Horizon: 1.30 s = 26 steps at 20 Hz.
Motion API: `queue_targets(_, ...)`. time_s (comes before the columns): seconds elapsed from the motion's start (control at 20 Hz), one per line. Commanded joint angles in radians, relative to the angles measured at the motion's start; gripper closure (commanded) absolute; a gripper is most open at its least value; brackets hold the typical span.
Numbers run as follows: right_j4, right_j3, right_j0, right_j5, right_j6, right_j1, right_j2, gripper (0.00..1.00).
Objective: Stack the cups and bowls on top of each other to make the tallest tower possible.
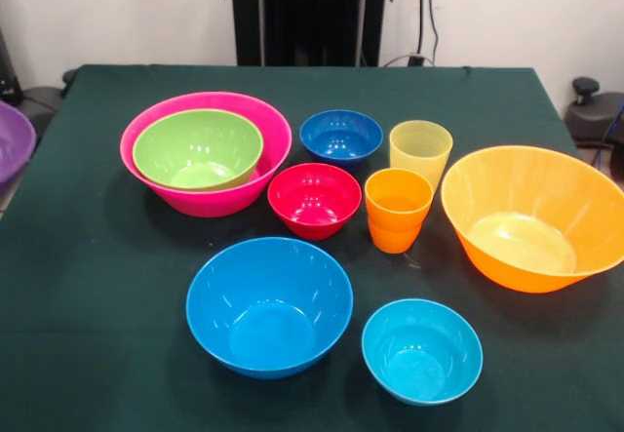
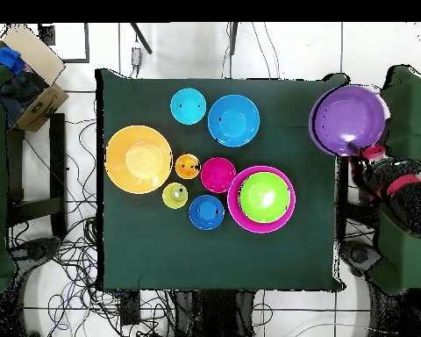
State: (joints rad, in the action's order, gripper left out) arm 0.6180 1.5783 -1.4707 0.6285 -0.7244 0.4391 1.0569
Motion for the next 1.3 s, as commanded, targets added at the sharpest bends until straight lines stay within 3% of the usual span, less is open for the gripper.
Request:
queue_targets(0.05,-0.055,0.088,0.081,0.102,0.314,0.27,-0.071,1.0)
queue_targets(0.4,-0.088,0.083,0.074,0.114,0.315,0.249,-0.142,1.0)
queue_targets(0.65,-0.158,0.205,0.093,0.121,0.502,0.36,-0.268,1.0)
queue_targets(0.95,-0.207,0.352,0.203,0.09,0.746,0.512,-0.488,1.0)
queue_targets(1.3,-0.209,0.514,0.2,-0.064,0.823,0.601,-0.518,1.0)
